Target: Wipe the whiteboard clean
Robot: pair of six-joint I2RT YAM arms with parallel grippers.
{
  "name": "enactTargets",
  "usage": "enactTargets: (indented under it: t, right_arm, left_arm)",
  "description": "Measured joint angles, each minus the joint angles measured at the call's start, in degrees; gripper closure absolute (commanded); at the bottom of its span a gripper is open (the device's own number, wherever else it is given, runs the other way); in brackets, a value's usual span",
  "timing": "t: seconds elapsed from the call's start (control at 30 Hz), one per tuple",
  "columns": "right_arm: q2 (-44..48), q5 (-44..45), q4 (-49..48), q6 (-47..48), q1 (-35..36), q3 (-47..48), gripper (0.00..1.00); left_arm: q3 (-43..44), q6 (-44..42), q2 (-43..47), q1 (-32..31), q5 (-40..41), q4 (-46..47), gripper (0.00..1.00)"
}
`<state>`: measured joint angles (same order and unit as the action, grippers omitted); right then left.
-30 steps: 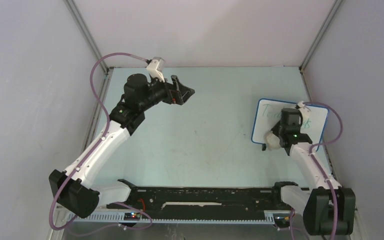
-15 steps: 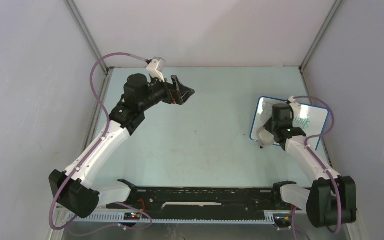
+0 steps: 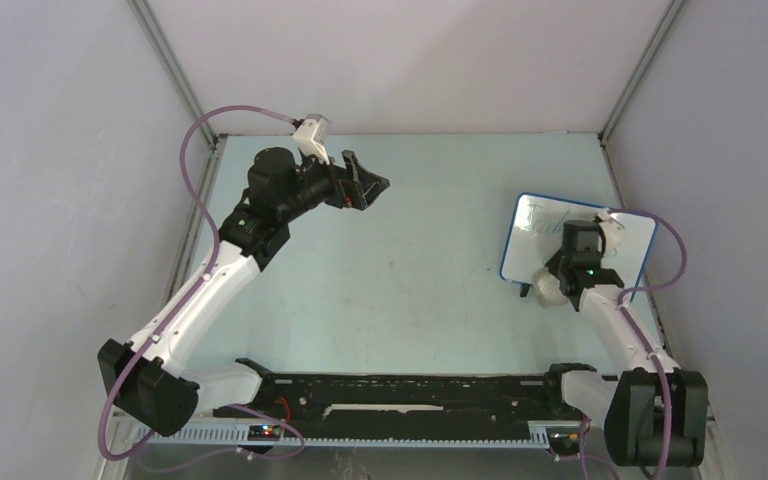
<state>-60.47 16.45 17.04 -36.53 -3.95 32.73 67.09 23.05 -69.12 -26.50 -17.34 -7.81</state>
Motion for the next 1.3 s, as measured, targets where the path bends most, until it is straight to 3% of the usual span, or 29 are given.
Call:
enactTargets:
  t: [0.17,0.3,0.5,0.73,0.9,1.0,1.2,1.3]
  right_arm:
    - [-3.9,1.7,0.3,-0.8,12.5,3.7,1.0]
    - [-7.1,1.1,-0.7,-2.3,16.2,5.9,1.0]
    - [-7.3,-1.7,-0.5,-2.9,11.5,6.1,1.0]
    - [1.6,-1.7,0.6,-0.4,-3.0,1.6,1.0]
    - [1.2,-2.5,1.0,1.2,-4.3,0.3,1.0]
    - [0.3,-2.1,0.9,1.2,-1.9,0.4,1.0]
    - [-5.7,0.3,1.2,0.2,11.7,5.4,1.0]
    - [-8.2,0.4,0.8,-0.5,14.1,7.3,1.0]
  left_arm:
    - [0.0,0.0,0.0,0.0,0.0,0.0,0.02]
    - [0.0,0.0,0.0,0.0,0.0,0.0,0.02]
    - [0.0,0.0,0.0,0.0,0.0,0.0,0.02]
    - [0.0,0.1,0.0,0.1,-0.2,0.0,0.02]
    - [0.0,0.5,0.0,0.3,-0.9,0.0,0.02]
    - [0.0,0.5,0.0,0.3,-0.9,0.0,0.02]
    - [0.0,0.5,0.0,0.3,-0.9,0.0,0.02]
    - [0.0,0.5,0.0,0.3,-0.9,0.0,0.02]
